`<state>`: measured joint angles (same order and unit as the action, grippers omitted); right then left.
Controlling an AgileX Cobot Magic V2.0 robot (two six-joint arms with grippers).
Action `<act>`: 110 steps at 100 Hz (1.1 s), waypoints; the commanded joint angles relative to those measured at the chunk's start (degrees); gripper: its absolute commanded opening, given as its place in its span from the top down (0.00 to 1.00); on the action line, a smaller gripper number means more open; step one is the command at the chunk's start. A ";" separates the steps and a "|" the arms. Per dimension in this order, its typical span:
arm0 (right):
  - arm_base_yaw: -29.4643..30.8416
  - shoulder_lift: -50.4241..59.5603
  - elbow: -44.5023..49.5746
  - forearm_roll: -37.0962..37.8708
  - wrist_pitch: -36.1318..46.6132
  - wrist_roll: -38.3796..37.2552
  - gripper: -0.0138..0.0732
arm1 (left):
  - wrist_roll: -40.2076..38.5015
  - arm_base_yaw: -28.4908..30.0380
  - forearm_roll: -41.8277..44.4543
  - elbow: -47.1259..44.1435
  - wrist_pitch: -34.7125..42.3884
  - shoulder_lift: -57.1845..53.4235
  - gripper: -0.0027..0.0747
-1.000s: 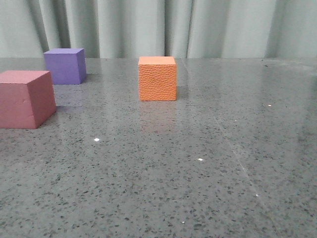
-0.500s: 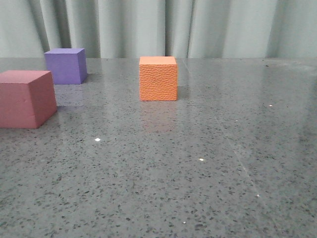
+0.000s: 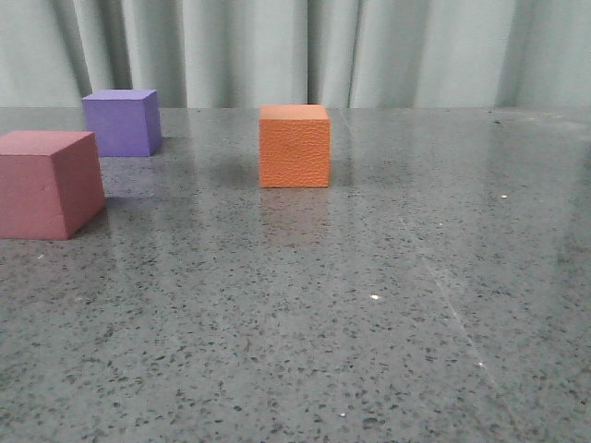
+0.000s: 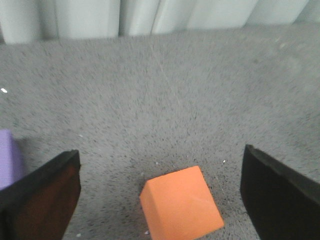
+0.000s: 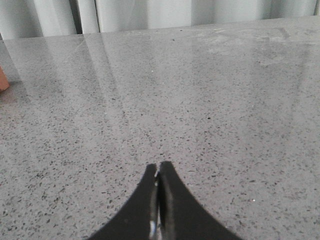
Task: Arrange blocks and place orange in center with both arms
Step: 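Lower the left gripper over the orange cube and close on it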
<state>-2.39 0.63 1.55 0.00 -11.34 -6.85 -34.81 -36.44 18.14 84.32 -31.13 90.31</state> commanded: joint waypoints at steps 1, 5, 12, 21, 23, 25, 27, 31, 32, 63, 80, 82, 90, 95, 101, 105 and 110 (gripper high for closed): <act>0.38 1.16 -0.72 0.00 4.90 0.49 0.92 | -8.39 -3.29 8.24 5.99 -0.88 3.08 0.18; 0.38 1.16 -0.72 0.00 4.90 0.49 0.92 | -11.65 -4.78 12.15 8.06 -2.72 5.66 0.18; 0.38 1.16 -0.72 0.00 4.90 0.49 0.92 | -15.83 -6.99 17.32 11.01 -6.14 9.22 0.18; 0.38 1.16 -0.72 0.00 4.90 0.49 0.92 | -17.77 -8.82 19.95 13.55 -8.53 12.16 0.18; 0.38 1.16 -0.72 0.00 4.90 0.49 0.92 | -17.74 -9.09 20.07 13.86 -8.51 12.45 0.18; 0.38 1.16 -0.72 0.00 4.90 0.49 0.92 | -17.74 -9.30 20.07 14.00 -8.51 12.78 0.18; 0.38 1.16 -0.72 0.00 4.90 0.49 0.92 | -17.74 -9.40 20.07 14.13 -8.19 12.96 0.18; 0.38 1.16 -0.72 0.00 4.90 0.49 0.92 | -17.74 -9.49 19.90 14.13 -7.63 13.06 0.18; 0.38 1.16 -0.72 0.00 4.90 0.49 0.92 | -17.74 -9.49 19.76 14.13 -7.51 13.06 0.18; 0.38 1.16 -0.72 0.00 4.90 0.49 0.92 | -20.98 -9.37 18.90 14.13 -8.98 13.06 0.18; 0.38 1.16 -0.72 0.00 4.90 0.49 0.92 | -25.76 -9.37 20.42 14.13 -10.53 14.14 0.18; 0.38 1.16 -0.72 0.00 4.90 0.49 0.92 | -25.76 -9.37 20.42 14.13 -10.53 14.19 0.18; 0.38 1.16 -0.72 0.00 4.90 0.49 0.92 | -25.76 -9.37 20.42 14.02 -11.05 14.87 0.18; 0.38 1.16 -0.72 0.00 4.90 0.49 0.92 | -25.76 -9.37 20.42 14.02 -11.68 15.50 0.18; 0.38 1.16 -0.72 0.00 4.90 0.49 0.92 | -25.76 -9.37 20.42 14.02 -12.13 16.35 0.18; 0.38 1.16 -0.72 0.00 4.90 0.49 0.92 | -25.76 -9.37 20.30 14.02 -12.13 16.78 0.18; 0.38 1.16 -0.72 0.00 4.90 0.49 0.92 | -25.76 -9.37 20.21 14.02 -12.38 17.55 0.18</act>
<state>-2.39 0.63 1.55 0.00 -11.34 -6.85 -59.95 -45.59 36.65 96.64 -44.53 109.81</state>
